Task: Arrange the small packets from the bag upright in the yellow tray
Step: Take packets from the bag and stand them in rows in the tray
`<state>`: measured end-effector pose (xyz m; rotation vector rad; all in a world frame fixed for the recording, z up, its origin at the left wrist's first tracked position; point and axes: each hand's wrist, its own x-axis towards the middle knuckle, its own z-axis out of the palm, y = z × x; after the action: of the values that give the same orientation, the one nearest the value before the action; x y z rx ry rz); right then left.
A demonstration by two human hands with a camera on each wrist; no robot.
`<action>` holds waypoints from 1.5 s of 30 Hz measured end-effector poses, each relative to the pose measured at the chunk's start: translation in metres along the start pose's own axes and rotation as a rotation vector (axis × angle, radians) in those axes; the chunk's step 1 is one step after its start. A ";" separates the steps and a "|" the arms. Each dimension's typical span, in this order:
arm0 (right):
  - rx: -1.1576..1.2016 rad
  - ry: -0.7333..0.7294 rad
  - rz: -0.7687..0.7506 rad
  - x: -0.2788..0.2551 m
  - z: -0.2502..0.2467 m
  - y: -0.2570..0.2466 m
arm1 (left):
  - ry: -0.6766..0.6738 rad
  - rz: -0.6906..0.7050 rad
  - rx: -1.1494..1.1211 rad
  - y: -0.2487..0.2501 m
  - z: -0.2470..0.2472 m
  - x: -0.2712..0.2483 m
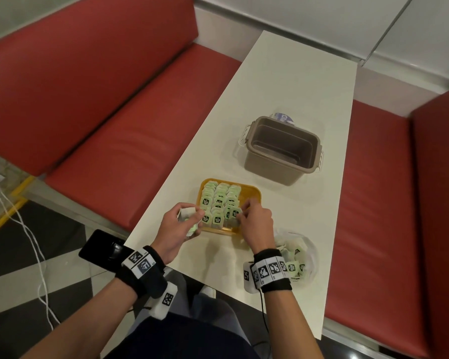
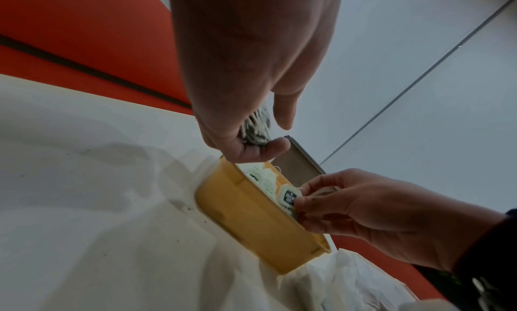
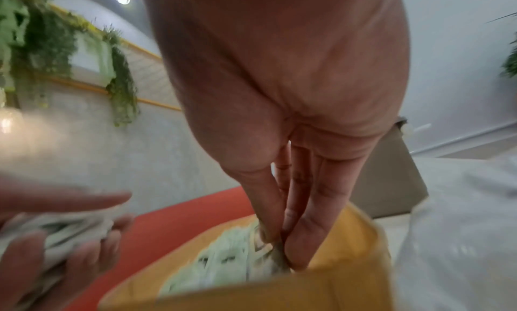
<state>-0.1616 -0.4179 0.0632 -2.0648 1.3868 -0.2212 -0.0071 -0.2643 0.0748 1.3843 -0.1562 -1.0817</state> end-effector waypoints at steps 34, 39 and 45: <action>0.033 0.005 -0.019 0.007 -0.001 -0.006 | 0.045 -0.052 -0.038 0.003 -0.007 -0.001; 0.274 0.011 -0.091 -0.009 -0.028 -0.020 | -0.140 -0.114 -0.259 0.019 0.006 -0.011; 0.521 -0.081 -0.124 -0.040 -0.047 -0.041 | -0.213 -0.048 -0.266 0.025 0.023 -0.021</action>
<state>-0.1688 -0.3924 0.1327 -1.6997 1.0186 -0.4900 -0.0208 -0.2705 0.1116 1.0391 -0.1288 -1.2417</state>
